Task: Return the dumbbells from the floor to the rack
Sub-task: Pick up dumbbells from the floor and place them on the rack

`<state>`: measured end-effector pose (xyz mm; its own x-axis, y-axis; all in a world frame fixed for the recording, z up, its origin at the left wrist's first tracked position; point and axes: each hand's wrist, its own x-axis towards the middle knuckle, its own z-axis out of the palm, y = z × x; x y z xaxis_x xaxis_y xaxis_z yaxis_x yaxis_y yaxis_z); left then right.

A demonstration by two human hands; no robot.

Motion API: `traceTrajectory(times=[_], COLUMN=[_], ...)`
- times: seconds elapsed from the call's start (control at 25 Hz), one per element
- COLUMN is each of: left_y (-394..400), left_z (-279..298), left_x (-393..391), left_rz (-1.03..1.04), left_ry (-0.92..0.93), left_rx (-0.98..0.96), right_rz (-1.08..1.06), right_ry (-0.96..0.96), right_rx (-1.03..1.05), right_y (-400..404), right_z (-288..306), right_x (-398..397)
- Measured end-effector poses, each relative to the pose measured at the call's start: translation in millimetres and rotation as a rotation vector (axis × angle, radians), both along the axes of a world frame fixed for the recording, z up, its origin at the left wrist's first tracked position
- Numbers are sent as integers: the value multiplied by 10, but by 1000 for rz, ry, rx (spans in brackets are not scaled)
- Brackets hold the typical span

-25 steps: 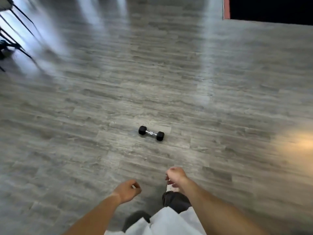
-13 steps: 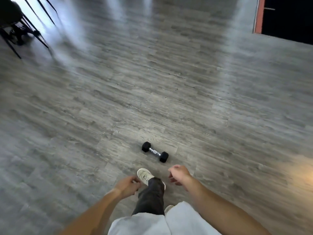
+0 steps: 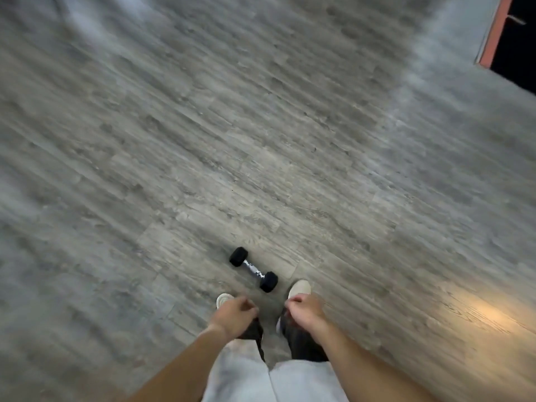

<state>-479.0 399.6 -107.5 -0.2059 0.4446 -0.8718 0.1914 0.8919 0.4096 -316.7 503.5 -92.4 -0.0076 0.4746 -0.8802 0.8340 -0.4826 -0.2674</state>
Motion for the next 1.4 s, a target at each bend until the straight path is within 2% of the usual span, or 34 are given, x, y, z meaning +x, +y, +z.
traceTrajectory(times=[0.08,0.2,0.36,0.6,0.72,0.84,1.0,1.08,1.24,1.32,1.4], left_y=[-121,-137,61,366,391,389,348,281,-162,-544,-940], left_z=[-284,-981,-2098,-4161,-4914,-5226,-4826,-4250,-2162,-1085,-288], left_x=[112,232,346,656,843,912,893,863,532,301,118], left_rz=[66,198,271,447,483,525,560,525,459,435,384], left_ry=[-25,-56,-153,-134,-117,-103,-104,-156,-60,24,117], left_rx=[-57,-117,-152,-164,-161,-182,-203,-178,-135,-91,-68], right_rz=[78,258,431,643,654,398,151,3,-331,-378,-341], right_ry=[8,18,7,-160,-142,-96,-122,-126,-13,11,34], right_rx=[-74,-112,-179,-6,-26,-137,-201,-224,-361,-357,-330], right_y=[-50,143,441,787,643,604,505,311,-48,-279,-560], right_z=[-325,-1137,-2610,-5154,-6036,-6400,-5788,-5061,-2718,-1554,-617], right_x=[-215,-523,-842,-842,-858,-976,-972,-932,-1359,-1511,-1646])
